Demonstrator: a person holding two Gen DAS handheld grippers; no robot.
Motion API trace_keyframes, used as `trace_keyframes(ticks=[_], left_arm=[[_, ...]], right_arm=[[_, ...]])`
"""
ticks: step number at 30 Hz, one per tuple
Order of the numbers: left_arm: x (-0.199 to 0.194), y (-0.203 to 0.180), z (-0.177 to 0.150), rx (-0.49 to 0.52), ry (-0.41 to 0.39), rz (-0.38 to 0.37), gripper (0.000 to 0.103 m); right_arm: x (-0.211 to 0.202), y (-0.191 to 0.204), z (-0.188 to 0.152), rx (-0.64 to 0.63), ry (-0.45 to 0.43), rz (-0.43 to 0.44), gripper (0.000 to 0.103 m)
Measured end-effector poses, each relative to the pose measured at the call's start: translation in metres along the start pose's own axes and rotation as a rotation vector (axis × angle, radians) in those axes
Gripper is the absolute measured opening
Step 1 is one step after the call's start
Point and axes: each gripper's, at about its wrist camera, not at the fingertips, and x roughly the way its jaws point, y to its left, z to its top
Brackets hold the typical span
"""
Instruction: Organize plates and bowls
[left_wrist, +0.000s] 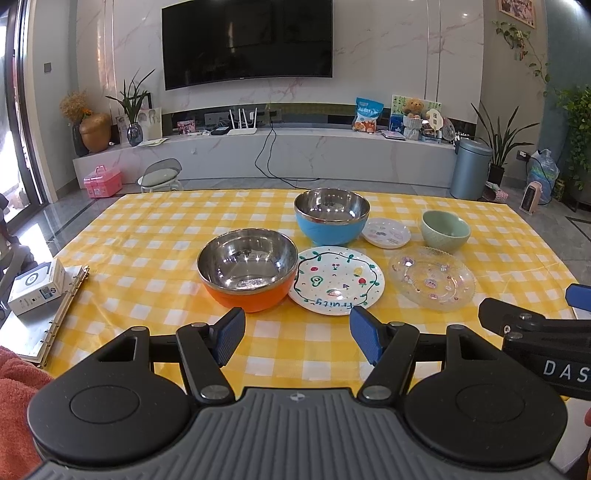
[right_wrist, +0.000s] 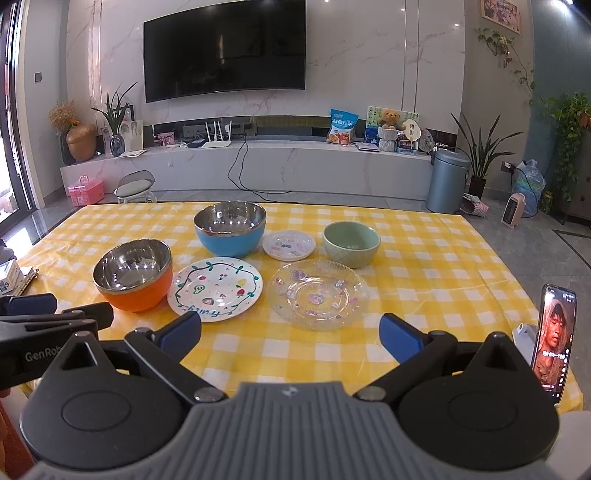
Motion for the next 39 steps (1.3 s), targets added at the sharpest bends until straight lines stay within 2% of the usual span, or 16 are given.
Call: trace_keyframes(ticks=[23, 30, 36, 39], left_arm=[[-0.001, 0.001, -0.001, -0.006, 0.004, -0.007, 0.077], [0.013, 0.006, 0.003, -0.060, 0.061, -0.074, 0.077], [0.028, 0.000, 0.017, -0.077, 0.059, -0.145, 0.063], [0.038, -0.008, 0.024, -0.072, 0.056, -0.171, 0.057]], right_arm=[[0.002, -0.001, -0.001, 0.002, 0.009, -0.007, 0.100], [0.009, -0.006, -0.001, 0.021, 0.014, 0.016, 0.100], [0.025, -0.023, 0.007, 0.057, 0.002, 0.085, 0.100], [0.038, -0.032, 0.016, 0.057, 0.010, 0.072, 0.099]])
